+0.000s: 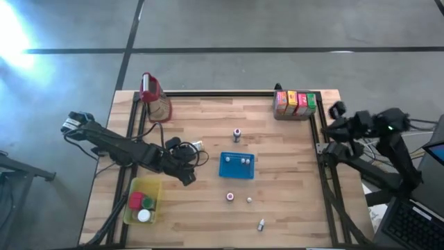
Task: Pick & Place Kitchen Items
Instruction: Put the small blue food coloring bottle into the blue bin
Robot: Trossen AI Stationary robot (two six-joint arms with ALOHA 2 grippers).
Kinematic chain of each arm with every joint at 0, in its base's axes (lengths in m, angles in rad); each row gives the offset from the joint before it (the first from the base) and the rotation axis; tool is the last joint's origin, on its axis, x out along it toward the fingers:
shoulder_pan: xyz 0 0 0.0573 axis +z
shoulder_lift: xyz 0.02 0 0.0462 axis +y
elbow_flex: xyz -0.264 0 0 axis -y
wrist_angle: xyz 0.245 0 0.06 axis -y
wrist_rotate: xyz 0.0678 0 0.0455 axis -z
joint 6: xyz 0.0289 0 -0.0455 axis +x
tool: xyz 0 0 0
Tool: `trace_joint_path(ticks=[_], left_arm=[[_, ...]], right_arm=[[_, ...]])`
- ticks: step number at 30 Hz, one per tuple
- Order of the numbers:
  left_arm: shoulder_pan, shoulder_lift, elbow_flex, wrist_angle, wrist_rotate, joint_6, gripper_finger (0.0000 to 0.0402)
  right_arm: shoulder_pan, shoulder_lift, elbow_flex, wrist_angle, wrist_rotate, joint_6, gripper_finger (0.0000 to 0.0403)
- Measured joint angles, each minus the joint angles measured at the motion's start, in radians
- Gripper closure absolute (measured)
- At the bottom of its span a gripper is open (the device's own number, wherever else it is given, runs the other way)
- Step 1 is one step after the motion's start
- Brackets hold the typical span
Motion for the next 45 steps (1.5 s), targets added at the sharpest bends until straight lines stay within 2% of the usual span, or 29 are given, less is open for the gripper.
trace_joint_path(ticks=[4,11,24,32,40,45], left_arm=[[0.000,0.000,0.000,0.000,0.000,0.000,0.0170],[0.000,0.000,0.000,0.000,0.000,0.000,0.0170],[0.000,0.000,0.000,0.000,0.000,0.000,0.0170],[0.000,0.000,0.000,0.000,0.000,0.000,0.0170],[0.000,0.000,0.000,0.001,0.000,0.000,0.0170],[0.000,0.000,0.000,0.001,0.000,0.000,0.0170]], right_arm=[[0.000,0.110,0.025,-0.045,-0.033,0.007,0.0394],[0.000,0.228,0.053,-0.056,0.002,-0.131,0.0394],[0.027,0.552,0.189,0.150,0.018,-0.150,0.0394],[0.202,0.786,0.272,0.301,0.023,-0.155,0.0394],[0.406,0.944,0.426,0.291,0.037,-0.152,0.0394],[0.555,0.993,0.524,0.129,0.192,-0.199,0.0394]])
